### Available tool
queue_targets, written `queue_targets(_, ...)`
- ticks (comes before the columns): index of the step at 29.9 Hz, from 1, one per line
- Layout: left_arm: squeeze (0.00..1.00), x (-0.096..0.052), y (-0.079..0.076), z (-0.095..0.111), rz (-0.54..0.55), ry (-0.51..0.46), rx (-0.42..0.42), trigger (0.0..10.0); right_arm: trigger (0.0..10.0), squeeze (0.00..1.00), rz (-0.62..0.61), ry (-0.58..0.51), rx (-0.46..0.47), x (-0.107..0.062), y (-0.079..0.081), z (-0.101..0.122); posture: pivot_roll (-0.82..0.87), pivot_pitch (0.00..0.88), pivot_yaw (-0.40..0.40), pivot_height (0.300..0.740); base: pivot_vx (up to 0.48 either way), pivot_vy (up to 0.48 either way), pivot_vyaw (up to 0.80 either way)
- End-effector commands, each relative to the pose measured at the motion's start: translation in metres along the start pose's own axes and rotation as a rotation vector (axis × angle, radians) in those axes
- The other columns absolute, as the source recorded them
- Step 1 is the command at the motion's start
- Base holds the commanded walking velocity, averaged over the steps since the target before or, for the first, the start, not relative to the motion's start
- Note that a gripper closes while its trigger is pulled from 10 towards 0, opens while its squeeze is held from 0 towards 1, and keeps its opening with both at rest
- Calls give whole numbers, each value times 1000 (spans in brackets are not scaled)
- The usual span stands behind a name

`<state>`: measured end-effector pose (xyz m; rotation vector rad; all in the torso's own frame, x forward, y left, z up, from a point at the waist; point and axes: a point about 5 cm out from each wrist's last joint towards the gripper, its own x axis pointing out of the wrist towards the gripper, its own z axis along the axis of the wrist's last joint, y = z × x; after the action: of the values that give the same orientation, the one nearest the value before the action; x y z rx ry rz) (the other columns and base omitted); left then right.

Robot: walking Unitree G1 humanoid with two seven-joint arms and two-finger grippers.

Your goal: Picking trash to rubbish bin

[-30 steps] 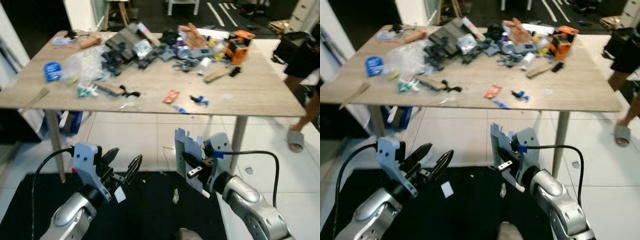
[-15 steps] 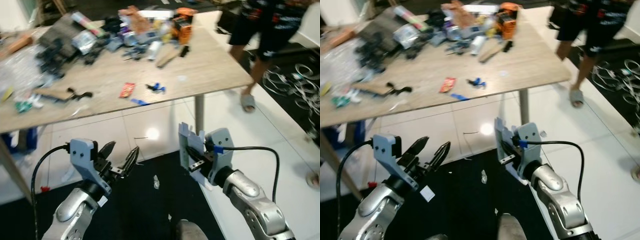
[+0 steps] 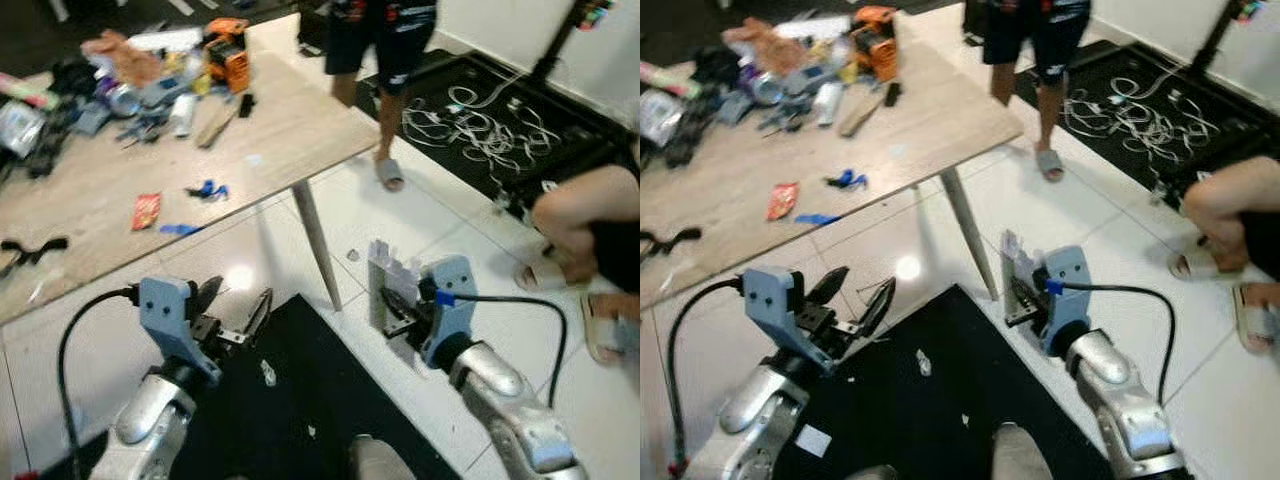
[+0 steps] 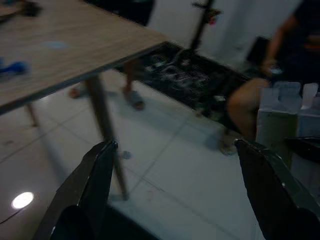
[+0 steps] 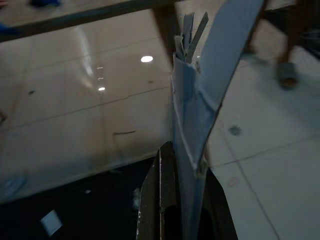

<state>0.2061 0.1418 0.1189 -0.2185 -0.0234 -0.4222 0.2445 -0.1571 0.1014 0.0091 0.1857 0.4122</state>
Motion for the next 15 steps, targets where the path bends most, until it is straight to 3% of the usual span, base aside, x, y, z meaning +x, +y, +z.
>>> queue_targets(1, 0, -2, 1, -4, 17, 12, -5, 10000, 10000, 0, 4, -4, 11, 0, 2, -1, -110, 65, 37, 740, 0, 0, -800)
queue_targets(15, 0, -3, 1, -4, 21, 10, -12, 10000, 10000, 0, 8, -9, 22, -1, 2, -1, -115, 69, 39, 740, 0, 0, -800)
